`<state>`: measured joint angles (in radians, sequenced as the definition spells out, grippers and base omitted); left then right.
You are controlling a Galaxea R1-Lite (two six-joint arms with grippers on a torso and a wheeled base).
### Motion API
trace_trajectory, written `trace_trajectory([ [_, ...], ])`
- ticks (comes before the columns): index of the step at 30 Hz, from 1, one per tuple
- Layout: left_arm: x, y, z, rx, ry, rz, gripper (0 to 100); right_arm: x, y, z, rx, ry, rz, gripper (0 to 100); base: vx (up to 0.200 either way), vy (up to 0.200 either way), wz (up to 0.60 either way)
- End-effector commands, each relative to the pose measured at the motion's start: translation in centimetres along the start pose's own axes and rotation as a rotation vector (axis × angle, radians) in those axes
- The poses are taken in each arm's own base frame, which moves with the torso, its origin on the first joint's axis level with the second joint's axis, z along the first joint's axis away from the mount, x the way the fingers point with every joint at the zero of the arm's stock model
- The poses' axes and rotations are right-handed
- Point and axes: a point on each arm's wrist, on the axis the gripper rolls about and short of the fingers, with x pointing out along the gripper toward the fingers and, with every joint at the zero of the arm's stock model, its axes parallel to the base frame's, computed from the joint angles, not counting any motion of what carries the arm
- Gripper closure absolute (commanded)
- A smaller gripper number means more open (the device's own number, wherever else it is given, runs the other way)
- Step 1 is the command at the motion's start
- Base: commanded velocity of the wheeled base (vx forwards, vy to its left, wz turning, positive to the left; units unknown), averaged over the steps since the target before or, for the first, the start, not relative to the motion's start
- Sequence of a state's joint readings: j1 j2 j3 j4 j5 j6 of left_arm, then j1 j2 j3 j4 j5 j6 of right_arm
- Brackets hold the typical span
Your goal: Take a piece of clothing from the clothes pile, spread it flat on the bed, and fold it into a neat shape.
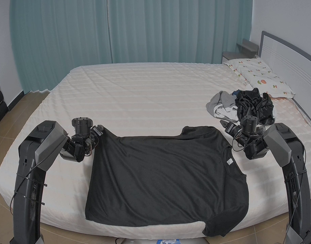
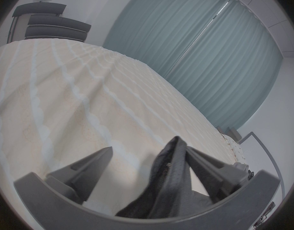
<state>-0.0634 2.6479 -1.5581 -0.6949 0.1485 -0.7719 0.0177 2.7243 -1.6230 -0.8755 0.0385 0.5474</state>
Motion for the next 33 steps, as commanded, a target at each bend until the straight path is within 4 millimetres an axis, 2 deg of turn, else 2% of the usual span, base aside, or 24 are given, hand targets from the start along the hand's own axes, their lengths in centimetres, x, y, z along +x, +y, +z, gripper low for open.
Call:
trace_trajectory([
  [1, -3.7, -1.1, 2.8, -0.009, 0.006, -0.019, 0, -4.3, 0.8, 3.7, 0.019, -0.003, -0.027, 0, 0.0, 0.0, 0.0],
  [7, -7.6, -1.8, 4.2, -0.009, 0.06, -0.057, 0, -9.8, 1.5, 3.9, 0.046, 0.018, -0.019, 0, 0.0, 0.0, 0.0],
  [9, -8.2, -1.6, 4.1, -0.001, 0.068, -0.048, 0, -11.8, 1.6, 3.5, 0.054, 0.036, -0.016, 0, 0.0, 0.0, 0.0],
  [10, -8.2, -1.5, 4.1, -0.002, 0.068, -0.046, 0, -12.1, 1.6, 3.4, 0.055, 0.04, -0.015, 0, 0.0, 0.0, 0.0],
  [12, -8.3, -0.8, 4.6, -0.007, 0.061, -0.029, 0, -14.3, 1.9, 2.7, 0.088, 0.052, 0.007, 0, 0.0, 0.0, 0.0],
  [13, -8.3, -0.8, 4.6, -0.007, 0.061, -0.029, 0, -14.3, 1.9, 2.7, 0.088, 0.052, 0.007, 0, 0.0, 0.0, 0.0],
  [14, -8.1, -0.5, 4.9, -0.008, 0.06, -0.021, 0, -15.6, 1.8, 1.9, 0.095, 0.069, 0.018, 0, 0.0, 0.0, 0.0],
  [17, -7.7, -0.6, 5.1, -0.001, 0.061, -0.035, 0, -16.3, 1.9, 1.0, 0.097, 0.092, 0.027, 0, 0.0, 0.0, 0.0],
  [18, -7.0, -0.5, 4.7, 0.018, 0.07, -0.039, 0, -16.5, 2.0, 0.2, 0.099, 0.111, 0.032, 0, 0.0, 0.0, 0.0],
  [24, -4.5, -0.6, 3.6, 0.031, 0.059, -0.049, 0, -16.8, 1.7, -0.9, 0.102, 0.133, 0.031, 0, 0.0, 0.0, 0.0],
  [28, -4.9, 0.1, 2.8, 0.036, 0.118, -0.009, 0, -17.2, 1.7, -1.2, 0.119, 0.149, 0.023, 0, 0.0, 0.0, 0.0],
  [33, -8.2, 0.6, 3.0, 0.033, 0.167, 0.006, 0, -18.2, 1.5, -1.9, 0.148, 0.181, -0.003, 0, 0.0, 0.0, 0.0],
])
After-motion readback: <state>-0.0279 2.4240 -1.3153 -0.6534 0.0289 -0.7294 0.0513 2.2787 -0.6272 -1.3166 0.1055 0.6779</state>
